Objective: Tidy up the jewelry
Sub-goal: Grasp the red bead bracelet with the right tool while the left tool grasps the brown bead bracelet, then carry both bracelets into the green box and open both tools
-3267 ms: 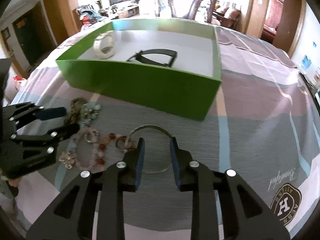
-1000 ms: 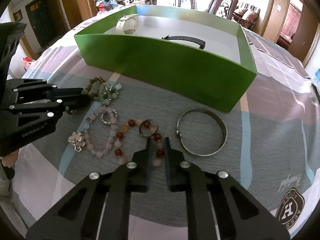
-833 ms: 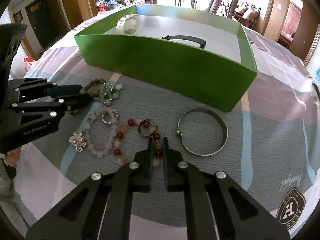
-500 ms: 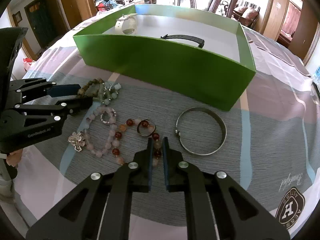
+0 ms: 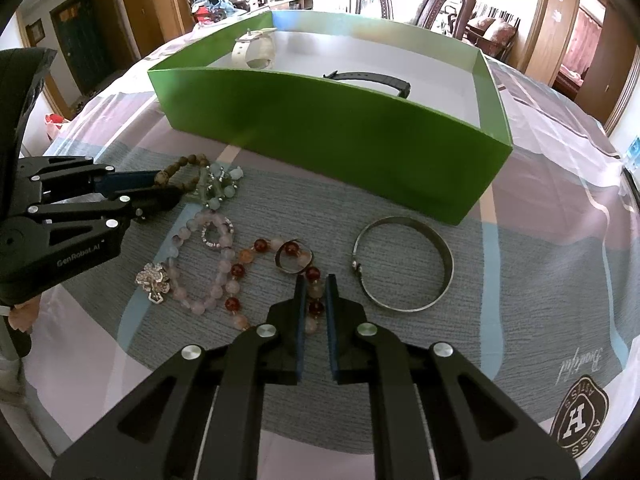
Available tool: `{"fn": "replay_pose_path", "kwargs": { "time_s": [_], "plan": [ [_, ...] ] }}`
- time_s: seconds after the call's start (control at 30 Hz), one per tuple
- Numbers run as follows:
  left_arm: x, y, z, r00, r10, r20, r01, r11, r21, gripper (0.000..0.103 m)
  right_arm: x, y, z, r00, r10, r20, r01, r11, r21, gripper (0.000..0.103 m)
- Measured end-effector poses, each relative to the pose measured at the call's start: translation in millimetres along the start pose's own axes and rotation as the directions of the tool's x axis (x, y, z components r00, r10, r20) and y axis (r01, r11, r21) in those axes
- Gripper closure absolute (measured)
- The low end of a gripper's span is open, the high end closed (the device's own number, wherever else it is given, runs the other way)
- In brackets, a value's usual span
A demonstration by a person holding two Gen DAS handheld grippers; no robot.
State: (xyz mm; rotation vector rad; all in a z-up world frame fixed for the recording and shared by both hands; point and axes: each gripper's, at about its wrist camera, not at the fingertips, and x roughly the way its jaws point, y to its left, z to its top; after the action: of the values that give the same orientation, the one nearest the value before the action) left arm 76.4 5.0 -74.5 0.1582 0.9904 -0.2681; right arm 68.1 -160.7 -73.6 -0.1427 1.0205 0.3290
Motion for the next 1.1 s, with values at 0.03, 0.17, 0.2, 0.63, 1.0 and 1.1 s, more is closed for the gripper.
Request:
{"fn": "replay_pose_path", "kwargs": {
  "time_s": [0.03, 0.17, 0.2, 0.63, 1.0, 1.1],
  "plan": [
    [-0.2, 0.4, -0.2, 1.000, 0.002, 0.000, -0.002, 1.000, -0.002, 0.084, 0.1, -0.1, 0.0, 1.000, 0.002, 0.000, -0.002, 1.000, 0.002, 0.094],
    [-3.3, 2.3, 0.2, 1.000, 0.012, 0.012, -0.012, 1.000, -0.006, 0.087, -1.0, -0.8, -0.2, 1.000, 0.009, 0.006, -0.009, 1.000, 0.014, 0.095],
    [-5.8, 2.8, 0.6, 1.000, 0.011, 0.022, -0.011, 1.000, -0.006, 0.091, -2.6, -1.9, -0.2, 1.000, 0.012, 0.011, -0.012, 1.000, 0.017, 0.095],
    [-26.3, 3.9, 4.5, 0.993, 0.013, 0.115, -0.009, 0.999, -0.035, 0.091, -43.0, -16.2, 6.0, 0.979, 0.071, 0.192, -0.088, 0.993, 0.080, 0.095],
    [-45.4, 5.5, 7.2, 0.981, 0.009, 0.192, 0.000, 0.999, -0.042, 0.091, -51.3, -15.9, 9.0, 0.966, 0.092, 0.241, -0.115, 0.990, 0.085, 0.095],
    [-46.8, 4.2, 7.3, 0.981, 0.011, 0.194, -0.004, 0.999, -0.038, 0.091, -46.2, -12.9, 8.6, 0.971, 0.087, 0.222, -0.106, 0.991, 0.079, 0.095]
  ]
}}
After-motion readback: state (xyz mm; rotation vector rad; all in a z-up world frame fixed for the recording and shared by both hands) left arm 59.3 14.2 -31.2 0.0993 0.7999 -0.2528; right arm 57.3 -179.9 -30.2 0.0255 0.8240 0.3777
